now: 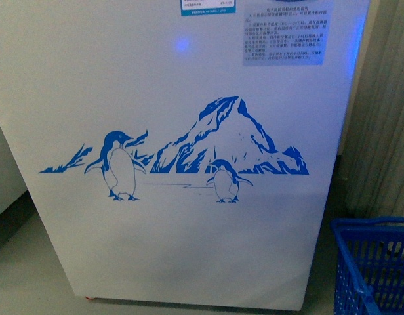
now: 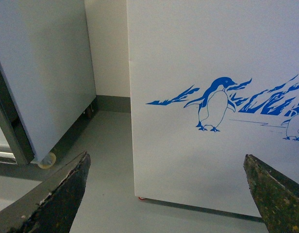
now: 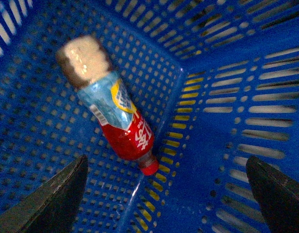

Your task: Put drink in fridge

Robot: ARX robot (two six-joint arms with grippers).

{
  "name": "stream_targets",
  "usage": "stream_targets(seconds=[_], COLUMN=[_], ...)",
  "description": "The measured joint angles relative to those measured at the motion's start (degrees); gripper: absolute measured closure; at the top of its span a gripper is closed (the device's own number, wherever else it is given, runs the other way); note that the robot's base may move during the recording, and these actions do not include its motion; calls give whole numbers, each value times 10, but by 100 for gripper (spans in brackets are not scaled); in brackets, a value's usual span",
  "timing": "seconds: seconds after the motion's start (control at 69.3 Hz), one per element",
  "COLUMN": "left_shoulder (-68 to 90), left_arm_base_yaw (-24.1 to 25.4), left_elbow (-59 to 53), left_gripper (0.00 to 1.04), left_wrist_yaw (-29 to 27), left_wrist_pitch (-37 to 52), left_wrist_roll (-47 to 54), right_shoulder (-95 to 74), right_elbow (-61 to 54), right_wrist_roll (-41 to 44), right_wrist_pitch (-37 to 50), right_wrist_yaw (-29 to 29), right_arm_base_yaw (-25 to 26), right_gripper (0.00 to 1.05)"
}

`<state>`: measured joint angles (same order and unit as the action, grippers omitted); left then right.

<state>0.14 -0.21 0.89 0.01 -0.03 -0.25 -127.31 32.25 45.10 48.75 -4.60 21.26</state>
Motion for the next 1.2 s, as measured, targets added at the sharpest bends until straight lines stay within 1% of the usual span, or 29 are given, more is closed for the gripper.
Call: stream_targets(seconds=[0.058, 0.13, 0.217, 0.419, 0.549, 0.679, 0.866, 1.039, 1.097, 1.126, 1.184, 1.198], left_shoulder=[0, 0, 0, 0, 0, 0, 0, 0, 0, 0, 0, 0], left_arm_base_yaw=[0, 0, 0, 0, 0, 0, 0, 0, 0, 0, 0, 0], left_elbow=[0, 0, 0, 0, 0, 0, 0, 0, 0, 0, 0, 0], left_gripper=[8, 8, 8, 8, 8, 8, 8, 8, 8, 8, 8, 8], left_wrist_yaw=[0, 0, 0, 0, 0, 0, 0, 0, 0, 0, 0, 0], left_wrist_pitch=[0, 0, 0, 0, 0, 0, 0, 0, 0, 0, 0, 0], left_wrist_roll=[0, 0, 0, 0, 0, 0, 0, 0, 0, 0, 0, 0], right_shoulder=[-102, -172, -225, -311, -351, -375, -417, -431, -433, -433, -433, -433], right_elbow=[63, 121, 178, 300, 363, 399, 449, 458, 457, 456, 451, 448], right_wrist_roll=[40, 61, 72, 68, 41, 7, -38, -72, -80, -86, -91, -95], right_wrist_pitch=[2, -15, -25, -61, -111, -158, -190, -203, -203, -207, -208, -208], right_wrist_yaw=[-11, -15, -26, -49, -50, -36, -38, -30, -29, -23, -18, -17], right_arm_base_yaw=[7, 6, 2, -5, -7, -7, 0, 12, 15, 16, 16, 16], right_gripper=[8, 8, 8, 8, 8, 8, 8, 8, 14, 21, 27, 31])
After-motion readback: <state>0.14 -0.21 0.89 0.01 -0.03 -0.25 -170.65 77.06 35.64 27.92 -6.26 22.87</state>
